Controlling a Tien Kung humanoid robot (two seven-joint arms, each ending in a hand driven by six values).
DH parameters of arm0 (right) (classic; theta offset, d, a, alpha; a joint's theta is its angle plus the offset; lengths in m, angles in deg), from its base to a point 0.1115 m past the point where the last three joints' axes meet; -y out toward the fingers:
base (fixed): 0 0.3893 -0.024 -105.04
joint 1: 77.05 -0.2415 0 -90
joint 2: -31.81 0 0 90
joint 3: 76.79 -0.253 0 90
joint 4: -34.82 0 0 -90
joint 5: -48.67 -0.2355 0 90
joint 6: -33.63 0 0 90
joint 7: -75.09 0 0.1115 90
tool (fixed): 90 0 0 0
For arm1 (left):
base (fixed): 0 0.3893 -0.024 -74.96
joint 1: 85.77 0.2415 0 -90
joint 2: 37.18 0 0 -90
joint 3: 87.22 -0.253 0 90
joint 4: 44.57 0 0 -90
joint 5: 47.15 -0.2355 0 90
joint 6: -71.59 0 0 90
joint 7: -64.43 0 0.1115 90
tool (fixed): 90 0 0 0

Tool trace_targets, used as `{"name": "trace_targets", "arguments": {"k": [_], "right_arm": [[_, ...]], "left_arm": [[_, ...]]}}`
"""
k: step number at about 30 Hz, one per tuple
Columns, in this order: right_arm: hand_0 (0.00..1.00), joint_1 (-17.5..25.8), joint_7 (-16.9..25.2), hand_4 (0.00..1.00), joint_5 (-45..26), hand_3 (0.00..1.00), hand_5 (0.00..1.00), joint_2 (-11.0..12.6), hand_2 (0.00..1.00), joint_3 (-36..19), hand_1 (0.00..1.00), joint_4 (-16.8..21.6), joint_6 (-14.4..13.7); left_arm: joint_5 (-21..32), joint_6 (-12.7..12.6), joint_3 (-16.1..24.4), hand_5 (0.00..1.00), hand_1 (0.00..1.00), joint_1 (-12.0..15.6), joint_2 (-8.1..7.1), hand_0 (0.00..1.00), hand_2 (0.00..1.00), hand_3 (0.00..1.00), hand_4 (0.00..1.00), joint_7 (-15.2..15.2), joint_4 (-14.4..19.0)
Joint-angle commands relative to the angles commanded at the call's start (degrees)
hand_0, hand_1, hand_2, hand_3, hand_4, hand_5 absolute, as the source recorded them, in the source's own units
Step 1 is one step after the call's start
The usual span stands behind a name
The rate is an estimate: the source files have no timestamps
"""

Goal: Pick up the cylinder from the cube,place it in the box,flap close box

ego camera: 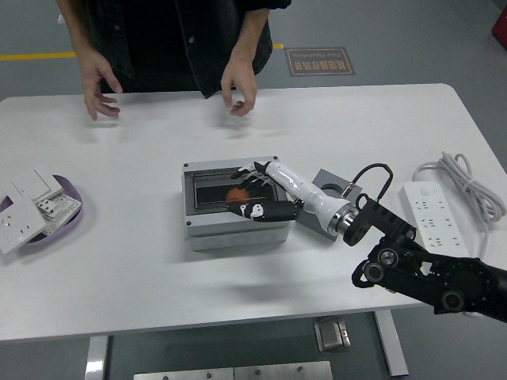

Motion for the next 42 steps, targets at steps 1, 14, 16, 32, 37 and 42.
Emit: {"name": "trace_targets", "arguments": {"k": [1, 14, 16, 32, 37, 42], "right_arm": [[0.557, 0.23, 0.17, 0.750, 0.13, 0.718, 0.440, 0.23, 0.635, -0.86, 0.622, 0.40, -0.15], [0.561, 5.36, 0.58, 0.726, 3.15, 0.697, 0.431, 3.00, 0.628, -13.82, 0.621, 4.45, 0.86], [0.561, 6.57, 0.68, 0.726, 3.57, 0.697, 0.431, 3.38, 0.628, -16.00, 0.621, 4.40, 1.05], [0.582, 14.10, 1.77, 0.719, 6.17, 0.693, 0.417, 3.85, 0.630, -26.03, 0.618, 1.88, 2.29], [0.592, 16.17, 3.73, 0.720, 4.56, 0.690, 0.413, 2.96, 0.631, -28.58, 0.623, 1.03, 3.17], [0.592, 17.74, 6.96, 0.720, 1.31, 0.690, 0.413, 2.37, 0.631, -30.38, 0.623, -0.20, 4.32]], "left_arm": [[-0.06, 0.00, 0.06, 0.244, 0.639, 0.05, 0.00, 0.616, 0.627, 0.633, 0.687, 0.04, 0.00], [-0.62, -0.02, 0.68, 0.243, 0.639, 0.43, 0.15, 0.616, 0.627, 0.633, 0.687, 0.42, 0.07], [-0.62, -0.04, 0.76, 0.243, 0.639, 0.58, 0.19, 0.616, 0.627, 0.633, 0.687, 0.48, 0.09], [0.19, -0.17, 0.34, 0.243, 0.639, 1.09, 0.03, 0.616, 0.627, 0.633, 0.686, 0.08, 0.12], [0.36, -0.19, 0.29, 0.243, 0.638, 1.07, 0.00, 0.617, 0.627, 0.634, 0.686, -0.02, 0.08], [0.82, -0.19, 0.02, 0.243, 0.638, 1.10, -0.07, 0.617, 0.627, 0.634, 0.686, -0.23, 0.06]]}}
